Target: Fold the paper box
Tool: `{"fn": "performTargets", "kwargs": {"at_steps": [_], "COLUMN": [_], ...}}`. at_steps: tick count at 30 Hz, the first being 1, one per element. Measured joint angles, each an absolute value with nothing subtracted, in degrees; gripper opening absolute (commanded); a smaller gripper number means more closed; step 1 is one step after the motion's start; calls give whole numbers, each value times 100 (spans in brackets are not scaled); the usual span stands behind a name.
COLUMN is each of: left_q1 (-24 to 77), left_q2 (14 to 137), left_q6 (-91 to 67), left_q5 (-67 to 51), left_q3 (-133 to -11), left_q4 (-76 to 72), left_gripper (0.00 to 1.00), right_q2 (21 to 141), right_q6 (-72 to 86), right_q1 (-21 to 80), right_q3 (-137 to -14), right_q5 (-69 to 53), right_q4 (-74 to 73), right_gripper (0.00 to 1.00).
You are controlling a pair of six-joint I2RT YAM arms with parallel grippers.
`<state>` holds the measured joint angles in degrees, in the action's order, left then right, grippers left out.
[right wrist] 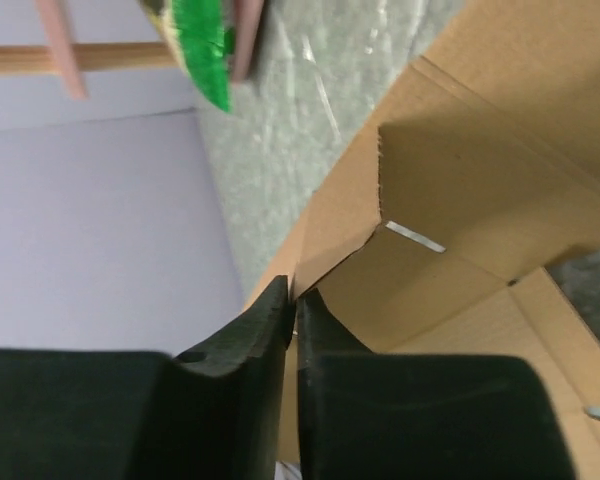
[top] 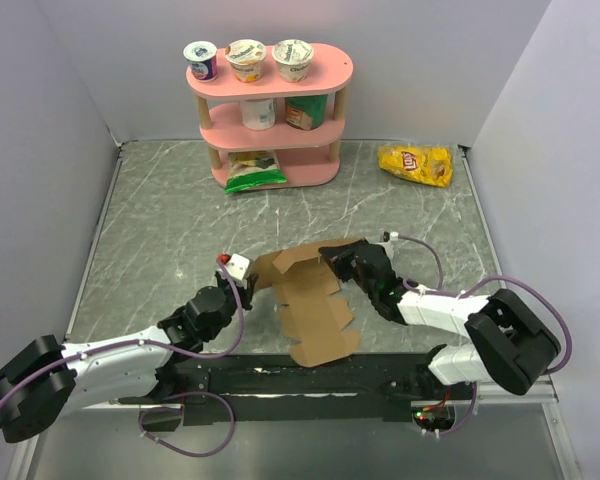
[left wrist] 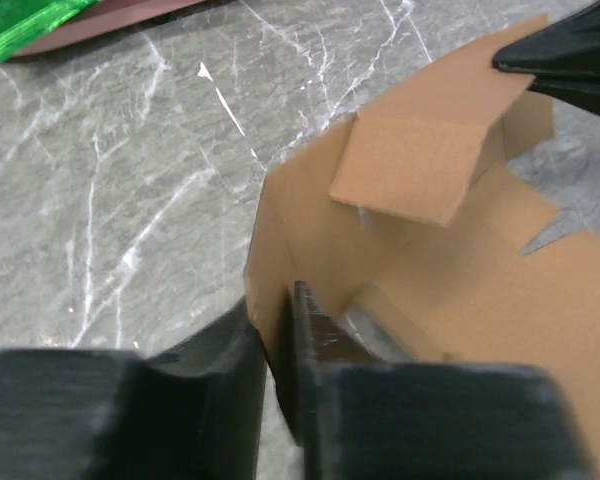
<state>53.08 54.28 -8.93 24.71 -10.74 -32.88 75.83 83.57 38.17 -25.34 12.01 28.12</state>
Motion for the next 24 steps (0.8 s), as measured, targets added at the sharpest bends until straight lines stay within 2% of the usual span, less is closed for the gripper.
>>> {"fn": "performTargets", "kwargs": {"at_steps": [2, 3, 6, 7, 10, 13, 20, 24], "left_q1": [5310, 5308, 5308, 5308, 5308, 5308, 5308, 5334], "left_q2": [5428, 5424, 5352, 5293, 5037, 4724, 4250, 4657], "left_q6": [-939, -926, -1033, -1061, -1197, -1385, -2287, -2867], "left_q5": [2510, 2534, 2606, 2644, 2786, 2943, 3050, 2692], "left_q3": [-1125, -1140, -1214, -1234, -1363, -1601, -2108, -2167], "left_q4": [-3192, -3179, -3103, -3059, -2808, -2488, -1890, -1855], "left_gripper": [61, 73, 93, 95, 97, 95, 80, 77], "right_q2": [7518, 7474, 7376, 7347, 7290, 7277, 7240, 7238], "right_q6": [8405, 8403, 8392, 8394, 8394, 8388, 8184, 8038], "right_q1": [3844, 3850, 3850, 3850, 3850, 3852, 3938, 3988], "right_q3": [-2427, -2370, -2305, -2294, -2270, -2189, -2161, -2161], "right_q5": [1295, 1352, 1520, 1564, 1667, 1800, 2388, 2746], "right_q4": [2919, 2893, 2838, 2832, 2856, 3024, 3356, 3612], "right_gripper": [0, 0, 0, 0, 0, 0, 0, 0]}}
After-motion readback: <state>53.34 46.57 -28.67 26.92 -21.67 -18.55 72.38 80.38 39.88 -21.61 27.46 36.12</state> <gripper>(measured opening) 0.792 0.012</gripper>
